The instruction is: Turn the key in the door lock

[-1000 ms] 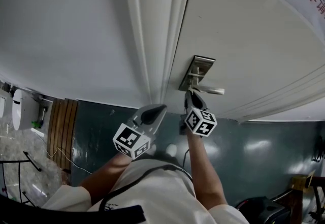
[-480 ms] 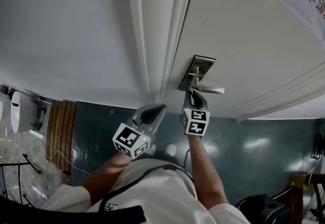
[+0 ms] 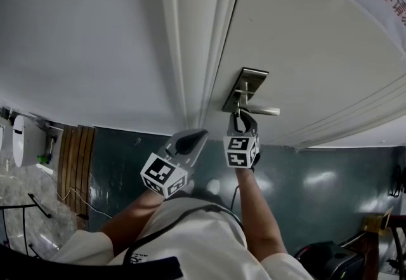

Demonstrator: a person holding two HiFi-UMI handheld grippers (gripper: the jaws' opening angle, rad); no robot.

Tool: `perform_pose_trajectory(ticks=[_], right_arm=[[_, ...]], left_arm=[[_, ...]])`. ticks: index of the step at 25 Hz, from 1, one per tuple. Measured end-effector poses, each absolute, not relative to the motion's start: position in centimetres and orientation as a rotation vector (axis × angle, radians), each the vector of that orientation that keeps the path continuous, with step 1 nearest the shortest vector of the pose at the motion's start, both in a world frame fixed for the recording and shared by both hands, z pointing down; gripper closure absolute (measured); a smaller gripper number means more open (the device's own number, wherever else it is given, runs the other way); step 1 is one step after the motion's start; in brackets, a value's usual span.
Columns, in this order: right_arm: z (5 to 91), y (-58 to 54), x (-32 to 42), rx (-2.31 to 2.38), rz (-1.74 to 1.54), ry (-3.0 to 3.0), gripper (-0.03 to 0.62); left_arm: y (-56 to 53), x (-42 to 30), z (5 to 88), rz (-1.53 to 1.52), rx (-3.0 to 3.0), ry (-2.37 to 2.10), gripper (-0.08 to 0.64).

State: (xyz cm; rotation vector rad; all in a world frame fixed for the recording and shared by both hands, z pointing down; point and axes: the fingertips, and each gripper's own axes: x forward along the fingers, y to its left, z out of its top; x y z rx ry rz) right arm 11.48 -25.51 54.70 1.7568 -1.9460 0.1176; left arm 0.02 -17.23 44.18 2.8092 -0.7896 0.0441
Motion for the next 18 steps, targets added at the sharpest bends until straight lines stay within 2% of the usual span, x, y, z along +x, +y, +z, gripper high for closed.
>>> perform_pose_trajectory(ticks=[18], right_arm=[[55.24,-25.14,10.89,1.263,-0.512,-1.642,0.526]], left_arm=[[-16.4,0.63,43.91,0.043,2.82,-0.785,0.555]])
